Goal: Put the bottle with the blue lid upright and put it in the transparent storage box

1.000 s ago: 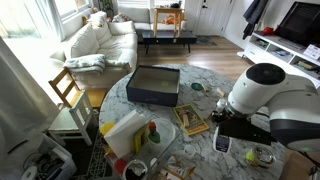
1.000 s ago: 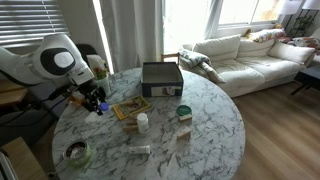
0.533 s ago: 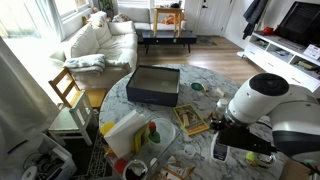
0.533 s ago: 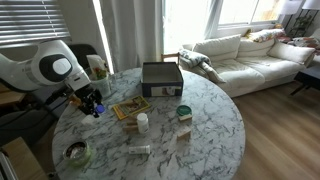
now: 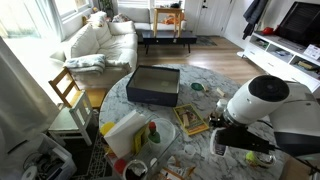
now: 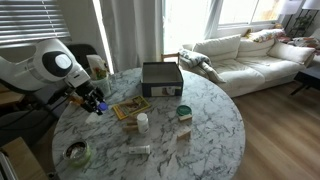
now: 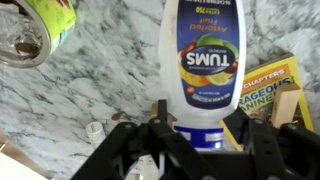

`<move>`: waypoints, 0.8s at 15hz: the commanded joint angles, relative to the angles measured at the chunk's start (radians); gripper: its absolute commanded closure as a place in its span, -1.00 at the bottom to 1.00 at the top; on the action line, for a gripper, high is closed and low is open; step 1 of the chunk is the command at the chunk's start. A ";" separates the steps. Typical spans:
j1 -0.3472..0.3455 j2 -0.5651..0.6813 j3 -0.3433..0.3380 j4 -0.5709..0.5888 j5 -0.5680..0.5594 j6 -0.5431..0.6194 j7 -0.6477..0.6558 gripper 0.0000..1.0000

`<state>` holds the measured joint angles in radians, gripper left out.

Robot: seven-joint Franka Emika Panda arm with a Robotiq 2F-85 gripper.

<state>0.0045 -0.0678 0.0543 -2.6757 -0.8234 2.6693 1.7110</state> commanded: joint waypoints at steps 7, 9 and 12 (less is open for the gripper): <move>0.016 0.062 0.062 0.060 -0.444 -0.162 0.420 0.32; 0.024 0.082 0.076 0.073 -0.512 -0.196 0.518 0.32; 0.058 0.116 0.073 0.086 -0.563 -0.248 0.598 0.32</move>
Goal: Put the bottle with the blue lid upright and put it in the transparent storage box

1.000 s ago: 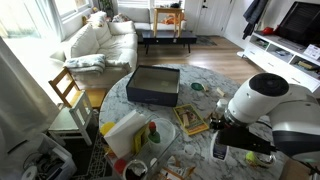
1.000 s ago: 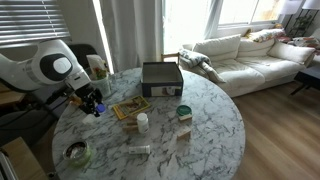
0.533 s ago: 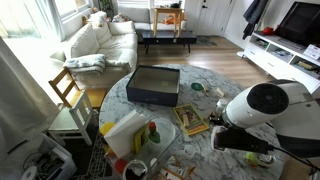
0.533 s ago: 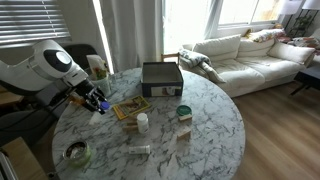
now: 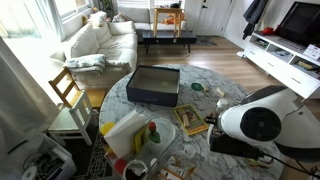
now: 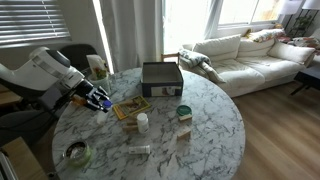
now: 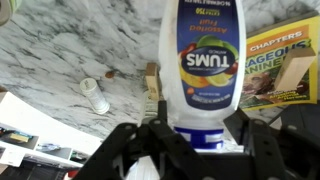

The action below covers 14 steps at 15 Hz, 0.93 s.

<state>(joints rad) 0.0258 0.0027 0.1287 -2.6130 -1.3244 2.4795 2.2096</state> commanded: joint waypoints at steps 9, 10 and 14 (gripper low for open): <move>0.097 0.100 0.011 0.064 -0.056 -0.171 0.186 -0.96; 0.098 0.099 0.010 0.065 -0.055 -0.170 0.186 -1.00; 0.094 0.082 0.006 0.066 -0.048 -0.159 0.165 -1.00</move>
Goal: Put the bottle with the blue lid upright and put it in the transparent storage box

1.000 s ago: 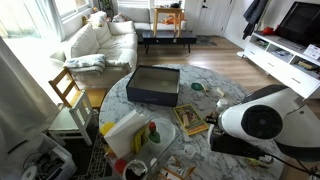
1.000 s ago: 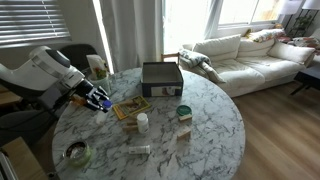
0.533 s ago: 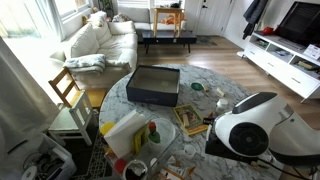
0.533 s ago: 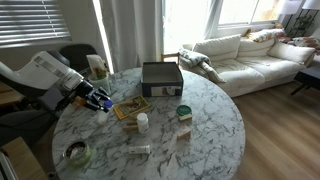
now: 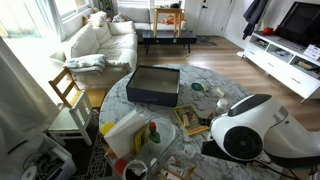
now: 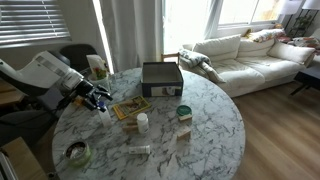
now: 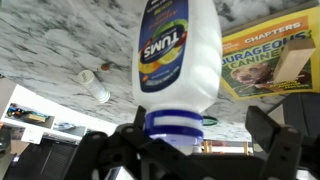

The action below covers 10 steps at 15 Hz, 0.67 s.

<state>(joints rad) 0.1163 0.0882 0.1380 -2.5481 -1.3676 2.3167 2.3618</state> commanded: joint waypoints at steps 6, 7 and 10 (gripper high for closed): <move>-0.028 -0.044 -0.032 -0.001 -0.030 0.104 -0.099 -1.00; -0.035 -0.050 -0.039 0.001 -0.027 0.132 -0.128 -1.00; -0.052 -0.055 -0.059 0.004 0.018 0.220 -0.257 -1.00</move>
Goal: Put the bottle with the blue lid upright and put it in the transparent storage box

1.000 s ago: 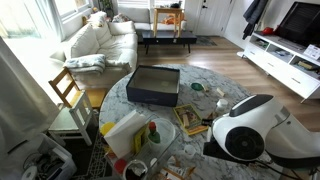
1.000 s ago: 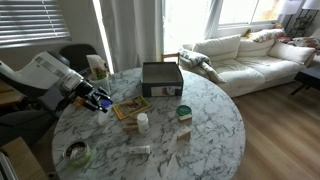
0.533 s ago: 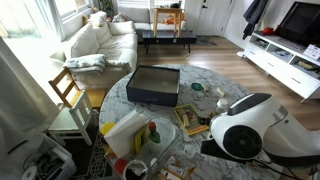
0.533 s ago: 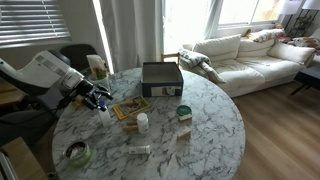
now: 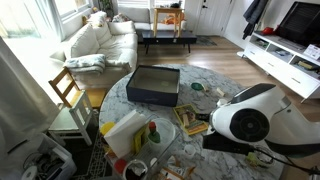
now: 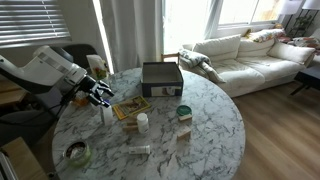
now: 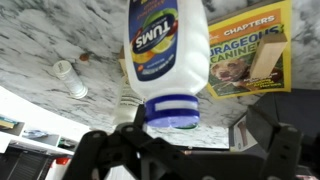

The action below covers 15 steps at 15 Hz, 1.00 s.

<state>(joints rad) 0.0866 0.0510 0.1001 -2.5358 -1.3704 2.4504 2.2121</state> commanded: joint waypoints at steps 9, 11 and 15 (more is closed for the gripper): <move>-0.034 -0.030 -0.040 -0.014 0.272 0.068 -0.507 -1.00; -0.034 -0.032 -0.041 -0.010 0.341 0.050 -0.580 -1.00; -0.036 -0.029 -0.048 0.014 0.462 0.007 -0.633 -1.00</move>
<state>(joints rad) 0.0527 0.0328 0.0584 -2.5317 -0.9938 2.4961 1.6257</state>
